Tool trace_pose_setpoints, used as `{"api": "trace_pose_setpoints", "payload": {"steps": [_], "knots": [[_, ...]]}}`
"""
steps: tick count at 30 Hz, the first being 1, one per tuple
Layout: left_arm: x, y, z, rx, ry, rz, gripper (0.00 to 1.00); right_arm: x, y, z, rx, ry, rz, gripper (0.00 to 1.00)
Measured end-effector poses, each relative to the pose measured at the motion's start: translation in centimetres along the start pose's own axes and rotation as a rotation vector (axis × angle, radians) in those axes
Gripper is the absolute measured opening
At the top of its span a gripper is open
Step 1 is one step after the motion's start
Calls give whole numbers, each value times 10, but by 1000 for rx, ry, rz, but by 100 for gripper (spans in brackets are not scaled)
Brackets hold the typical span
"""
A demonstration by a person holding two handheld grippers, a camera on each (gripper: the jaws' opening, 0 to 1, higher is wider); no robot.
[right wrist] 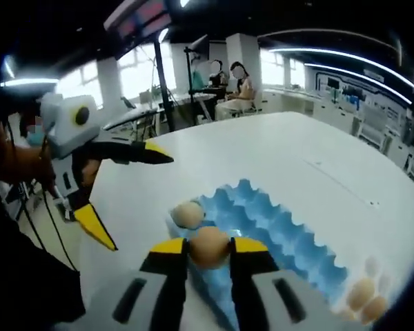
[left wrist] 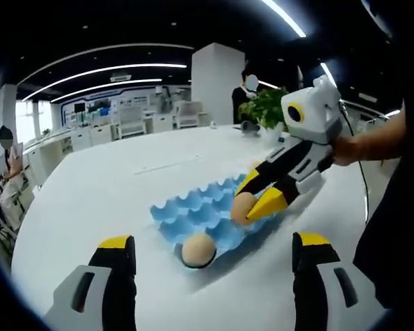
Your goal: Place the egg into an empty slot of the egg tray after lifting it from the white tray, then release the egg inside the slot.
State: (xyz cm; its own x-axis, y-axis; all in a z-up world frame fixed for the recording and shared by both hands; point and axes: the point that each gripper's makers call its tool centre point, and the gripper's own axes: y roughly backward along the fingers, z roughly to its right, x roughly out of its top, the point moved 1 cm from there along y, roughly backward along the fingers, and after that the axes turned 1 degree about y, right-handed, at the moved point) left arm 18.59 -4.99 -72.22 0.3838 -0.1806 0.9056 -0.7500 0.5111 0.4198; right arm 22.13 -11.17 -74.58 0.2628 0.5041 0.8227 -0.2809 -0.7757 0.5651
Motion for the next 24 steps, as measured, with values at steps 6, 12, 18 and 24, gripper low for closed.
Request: {"api": "trace_pose_setpoints", "payload": {"steps": [6, 12, 18, 24], "knots": [[0, 1, -1, 1, 3, 5, 95, 0, -17, -6, 26, 41, -19, 23], [0, 1, -1, -1, 8, 5, 94, -6, -30, -6, 37, 76, -38, 23], [1, 1, -1, -7, 11, 8, 94, -9, -34, -4, 37, 113, -44, 23], [1, -1, -1, -13, 8, 9, 93, -11, -34, -5, 34, 166, -42, 24]]}}
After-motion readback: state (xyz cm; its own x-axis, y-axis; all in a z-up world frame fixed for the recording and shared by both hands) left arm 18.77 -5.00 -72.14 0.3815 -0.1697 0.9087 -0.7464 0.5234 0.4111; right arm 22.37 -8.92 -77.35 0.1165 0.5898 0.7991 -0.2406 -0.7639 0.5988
